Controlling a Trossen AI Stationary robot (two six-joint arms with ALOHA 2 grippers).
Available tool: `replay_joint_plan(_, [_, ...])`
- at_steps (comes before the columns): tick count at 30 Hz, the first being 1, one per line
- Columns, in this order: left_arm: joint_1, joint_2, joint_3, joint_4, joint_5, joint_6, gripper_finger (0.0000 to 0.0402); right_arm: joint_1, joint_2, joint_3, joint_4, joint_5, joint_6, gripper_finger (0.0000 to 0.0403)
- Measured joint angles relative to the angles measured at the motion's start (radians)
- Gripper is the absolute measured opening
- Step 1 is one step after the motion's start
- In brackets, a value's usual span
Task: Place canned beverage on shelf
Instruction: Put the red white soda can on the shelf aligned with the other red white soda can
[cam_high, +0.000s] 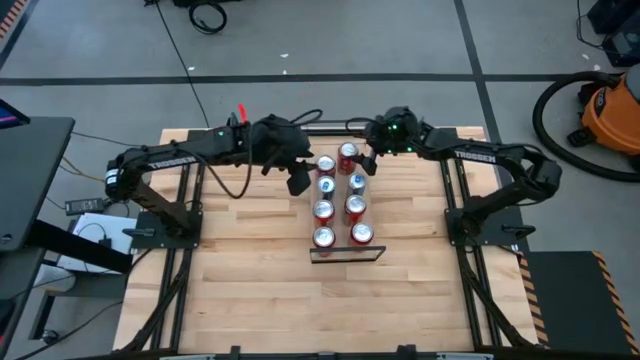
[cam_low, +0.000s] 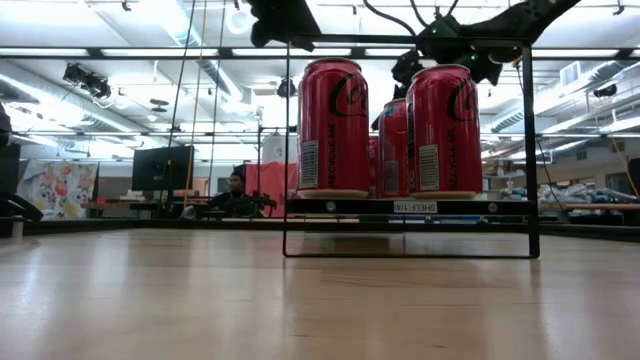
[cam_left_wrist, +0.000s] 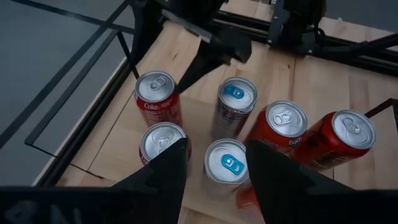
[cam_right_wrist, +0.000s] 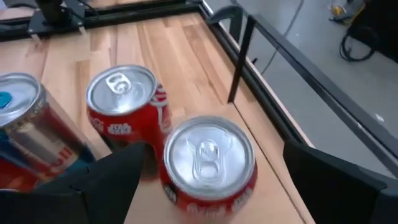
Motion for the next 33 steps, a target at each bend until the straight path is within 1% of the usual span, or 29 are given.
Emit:
replay_joint_plan(3, [0.000,0.001,0.012,-0.017,0.000,-0.005,0.0172,0.000,0.024,0.000,0.031,-0.021,0.001,0.0395])
replay_joint_plan(8, [-0.007,0.001,0.024,-0.017,-0.001,-0.026,0.0172,-0.004,0.064,0.000,0.054,-0.025,-0.014,0.0396])
replay_joint_plan(12, [-0.010,0.001,0.024,-0.017,0.000,-0.041,0.0172,-0.013,0.090,0.000,0.064,-0.070,-0.027,0.0391])
replay_joint_plan(16, [-0.012,0.001,0.024,-0.017,-0.001,-0.045,0.0172,-0.016,0.101,0.000,0.047,-0.086,-0.024,0.0375])
replay_joint_plan(24, [-0.014,0.001,0.024,-0.017,0.000,-0.044,0.0172,-0.026,0.089,0.000,0.027,-0.098,-0.048,0.0328])
replay_joint_plan(27, [-0.014,0.001,0.024,-0.017,0.000,-0.044,0.0172,-0.036,0.089,0.000,0.025,-0.120,-0.055,0.0323])
replay_joint_plan(33, [-0.014,0.002,0.024,-0.017,0.000,-0.044,0.0172,-0.064,0.074,0.000,-0.010,-0.170,-0.085,0.0324])
